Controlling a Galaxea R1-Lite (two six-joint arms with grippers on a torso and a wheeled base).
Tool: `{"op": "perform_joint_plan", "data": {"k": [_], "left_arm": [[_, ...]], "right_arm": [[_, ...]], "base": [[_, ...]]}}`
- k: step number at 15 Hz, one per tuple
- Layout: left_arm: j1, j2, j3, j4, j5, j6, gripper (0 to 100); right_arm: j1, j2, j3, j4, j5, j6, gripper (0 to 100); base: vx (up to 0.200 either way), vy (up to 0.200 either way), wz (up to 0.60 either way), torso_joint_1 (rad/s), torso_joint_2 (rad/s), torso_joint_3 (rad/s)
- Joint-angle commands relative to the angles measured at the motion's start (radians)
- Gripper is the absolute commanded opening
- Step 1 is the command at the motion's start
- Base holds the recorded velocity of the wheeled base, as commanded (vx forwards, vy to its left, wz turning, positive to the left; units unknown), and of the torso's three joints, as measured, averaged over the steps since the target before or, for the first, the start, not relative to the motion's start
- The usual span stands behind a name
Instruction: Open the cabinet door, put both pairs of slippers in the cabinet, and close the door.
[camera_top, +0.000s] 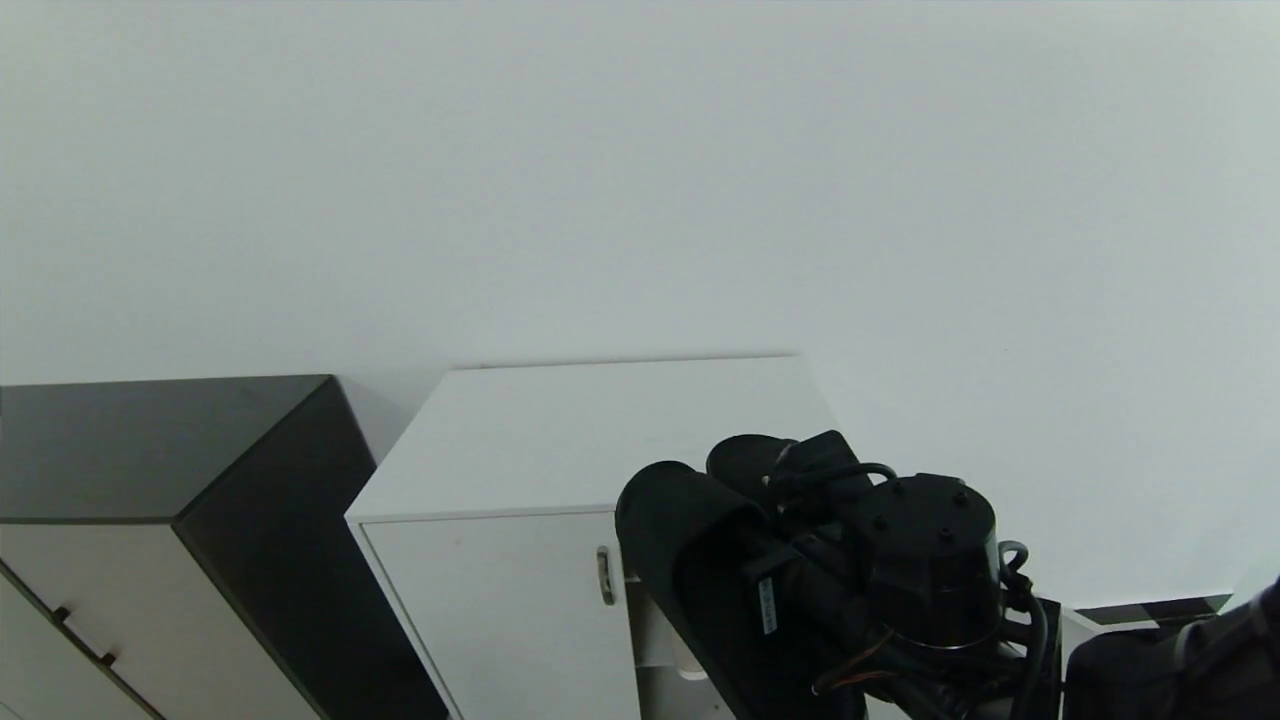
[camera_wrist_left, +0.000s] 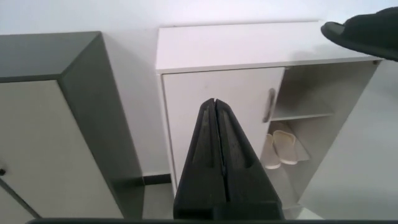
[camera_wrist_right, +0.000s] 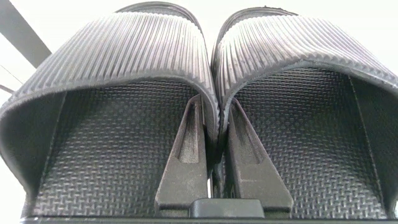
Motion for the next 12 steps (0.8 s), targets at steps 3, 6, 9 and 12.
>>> {"op": "perform_joint_plan", "data": {"k": [3,6,9,12], "left_arm": [[0.0,0.001,0.0,-0.002,0.0,0.0,0],[0.0,0.001,0.0,-0.002,0.0,0.0,0],[0.0,0.001,0.0,-0.002,0.0,0.0,0],[0.0,0.001,0.0,-0.002,0.0,-0.001,0]], "right_arm": [[-0.012,0.01,0.04,-0.024,0.032,-0.023,0],[-0.012,0.01,0.056,-0.049,0.037,-0.03,0],[-0.009,0.01,0.063,-0.05,0.038,-0.03,0],[0.012,0.006,0.082,-0.064,0.038,-0.03,0]], "base": [[0.0,0.0,0.0,0.0,0.0,0.0],[0.0,0.0,0.0,0.0,0.0,0.0],[0.0,0.0,0.0,0.0,0.0,0.0],[0.0,0.0,0.0,0.0,0.0,0.0]]}}
